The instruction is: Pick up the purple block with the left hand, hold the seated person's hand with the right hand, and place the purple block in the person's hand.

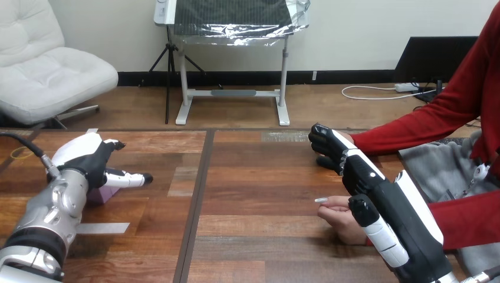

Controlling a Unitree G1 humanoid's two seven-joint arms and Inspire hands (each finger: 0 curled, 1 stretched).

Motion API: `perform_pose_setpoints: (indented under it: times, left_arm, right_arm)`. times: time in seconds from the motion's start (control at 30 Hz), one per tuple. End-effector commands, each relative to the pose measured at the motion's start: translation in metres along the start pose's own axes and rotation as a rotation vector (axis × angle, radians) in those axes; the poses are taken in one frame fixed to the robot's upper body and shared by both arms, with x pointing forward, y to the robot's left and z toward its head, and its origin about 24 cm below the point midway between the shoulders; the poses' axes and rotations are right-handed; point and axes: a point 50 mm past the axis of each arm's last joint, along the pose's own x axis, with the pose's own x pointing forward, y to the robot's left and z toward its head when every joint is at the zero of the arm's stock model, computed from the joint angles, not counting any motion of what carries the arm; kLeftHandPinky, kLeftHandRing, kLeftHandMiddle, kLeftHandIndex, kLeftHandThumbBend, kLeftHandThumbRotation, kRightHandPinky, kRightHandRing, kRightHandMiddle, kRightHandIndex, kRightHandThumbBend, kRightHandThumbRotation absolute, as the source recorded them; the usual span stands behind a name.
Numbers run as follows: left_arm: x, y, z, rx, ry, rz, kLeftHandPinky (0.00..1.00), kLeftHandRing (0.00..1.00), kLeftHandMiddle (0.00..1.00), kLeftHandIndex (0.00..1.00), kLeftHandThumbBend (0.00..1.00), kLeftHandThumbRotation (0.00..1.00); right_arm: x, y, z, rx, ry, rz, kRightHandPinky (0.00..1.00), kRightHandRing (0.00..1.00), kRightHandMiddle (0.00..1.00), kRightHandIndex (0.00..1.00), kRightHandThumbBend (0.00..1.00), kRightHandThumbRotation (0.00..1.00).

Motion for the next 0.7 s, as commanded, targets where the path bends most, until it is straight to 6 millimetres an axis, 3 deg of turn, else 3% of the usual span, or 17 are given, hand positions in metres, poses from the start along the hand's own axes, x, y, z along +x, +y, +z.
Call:
perform_pose_setpoints:
  times: [0.0, 0.67]
  left_arm:
    - [0.0036, 0.0292, 0.0121, 0.021, -0.028, 0.079, 0.8, 0.91, 0.92, 0.9, 0.69, 0.47]
    - [0.0043, 0.0257, 0.0125, 0.028, -0.004, 0.044, 0.78, 0.9, 0.92, 0.9, 0.72, 0.42]
  right_arm:
    - [0.0121, -0.0094, 0.0142, -0.037, -0.091, -0.005, 0.91, 0.93, 0.93, 0.92, 0.72, 1.0]
    - [0.0129, -0.0092, 0.0144, -0.034, -0.091, 0.0, 0.91, 0.93, 0.92, 0.92, 0.74, 1.0]
